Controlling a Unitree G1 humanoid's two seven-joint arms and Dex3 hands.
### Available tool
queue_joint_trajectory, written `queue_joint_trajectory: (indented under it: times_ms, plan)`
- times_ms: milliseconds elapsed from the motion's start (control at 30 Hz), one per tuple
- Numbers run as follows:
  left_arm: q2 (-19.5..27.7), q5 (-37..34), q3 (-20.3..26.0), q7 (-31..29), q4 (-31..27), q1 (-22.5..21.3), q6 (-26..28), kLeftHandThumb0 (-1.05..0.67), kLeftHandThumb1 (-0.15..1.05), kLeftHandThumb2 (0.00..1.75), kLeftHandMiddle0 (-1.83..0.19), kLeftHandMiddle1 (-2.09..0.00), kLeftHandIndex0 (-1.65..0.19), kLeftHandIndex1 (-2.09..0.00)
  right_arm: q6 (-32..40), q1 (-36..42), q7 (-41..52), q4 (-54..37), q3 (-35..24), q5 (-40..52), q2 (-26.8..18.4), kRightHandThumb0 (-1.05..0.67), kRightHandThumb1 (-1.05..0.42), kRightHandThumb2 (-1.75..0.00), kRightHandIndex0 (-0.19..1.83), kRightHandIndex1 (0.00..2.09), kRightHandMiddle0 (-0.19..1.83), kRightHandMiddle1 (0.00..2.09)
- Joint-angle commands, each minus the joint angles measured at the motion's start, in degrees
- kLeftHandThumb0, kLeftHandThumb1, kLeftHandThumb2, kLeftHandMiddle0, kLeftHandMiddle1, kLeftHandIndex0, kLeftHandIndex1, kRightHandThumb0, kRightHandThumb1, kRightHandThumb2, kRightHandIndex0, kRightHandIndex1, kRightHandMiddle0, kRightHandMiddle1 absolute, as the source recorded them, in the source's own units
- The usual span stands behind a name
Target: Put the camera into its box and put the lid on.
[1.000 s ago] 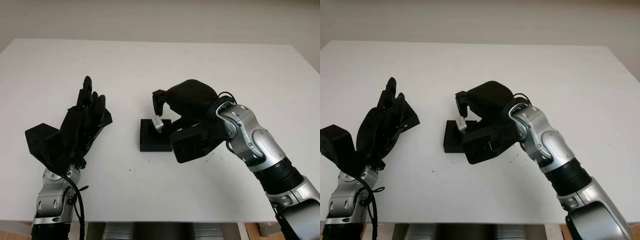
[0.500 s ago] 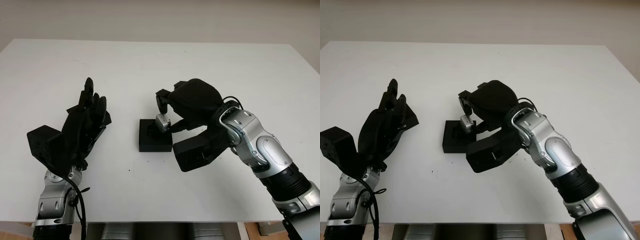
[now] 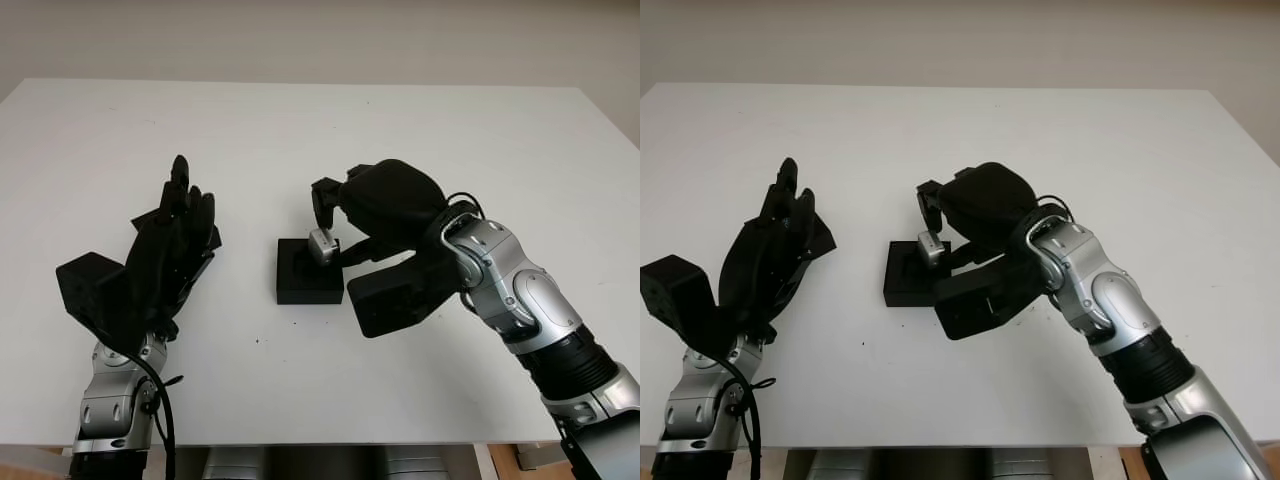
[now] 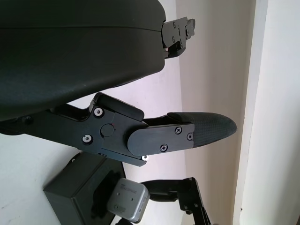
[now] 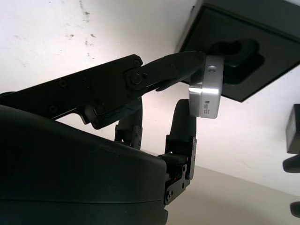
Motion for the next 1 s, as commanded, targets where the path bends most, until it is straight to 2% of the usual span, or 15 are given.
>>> queue_joint_trajectory:
  times_ms: [0, 133, 267, 400, 567, 700, 867, 967]
  plan:
    - [0.21, 0.02, 0.01, -0.05, -0.72, 0.36, -0.01, -0.77, 1.05, 0.52, 0.19, 0.0, 0.19, 0.0, -0.29, -0.1, 0.47, 0.3, 0.72, 0.18, 0.35, -0.53, -1.05, -0.24, 0.33, 1.5, 0.37, 1.92]
    - [0.28, 0.05, -0.03, -0.08, -0.78, 0.37, 0.08, -0.77, 1.05, 0.52, 0.19, 0.0, 0.19, 0.0, -0.28, -0.24, 0.25, 0.71, 1.6, -0.73, 0.67, -0.53, -1.05, -0.24, 0.33, 1.5, 0.4, 1.88]
    - [0.3, 0.11, -0.04, -0.1, -0.6, 0.27, -0.13, -0.78, 1.05, 0.51, 0.19, 0.0, 0.19, 0.0, -2.29, -0.07, -1.82, 2.17, 2.26, -0.64, 0.97, -0.51, -1.05, -0.26, 0.33, 1.7, 0.39, 2.01]
    - [0.16, 0.12, -0.06, 0.05, -0.75, 0.4, -0.05, -0.78, 1.05, 0.51, 0.19, 0.0, 0.19, 0.0, -3.0, -0.59, -1.51, 2.98, 2.86, -0.64, 1.56, -0.54, -1.05, -0.3, 0.32, 1.74, 0.37, 1.97]
    - [-0.21, -0.08, 0.03, 0.31, -0.9, 0.68, -0.09, -0.77, 1.05, 0.5, 0.19, 0.0, 0.19, 0.0, -3.01, -0.5, -1.81, 3.21, 2.45, 0.48, 2.24, -0.58, -1.05, -0.28, 0.3, 1.74, 0.28, 1.91]
    - [-0.18, 0.09, -0.02, 0.2, -0.73, 0.94, -0.67, -0.76, 1.05, 0.51, 0.19, 0.0, 0.19, 0.0, -2.43, -0.78, 0.26, 3.58, 0.6, 5.01, 2.7, -0.58, -1.05, -0.2, 0.18, 1.83, 0.1, 2.06]
    - [-0.04, -0.21, 0.0, -0.15, -0.72, 1.05, -0.49, -0.76, 1.05, 0.51, 0.19, 0.0, 0.19, 0.0, -0.53, -2.15, 2.97, 4.25, -4.13, 13.73, 3.1, -0.57, -0.97, -0.05, 0.02, 1.62, 0.03, 1.77]
    - [-0.03, 0.18, -0.02, 0.3, -1.06, 1.23, -0.35, -0.77, 1.05, 0.52, 0.19, 0.0, 0.19, 0.0, 1.18, -2.36, 4.35, 4.59, -7.96, 20.22, 3.02, -0.6, -0.91, -0.05, 0.03, 1.25, 0.08, 1.45]
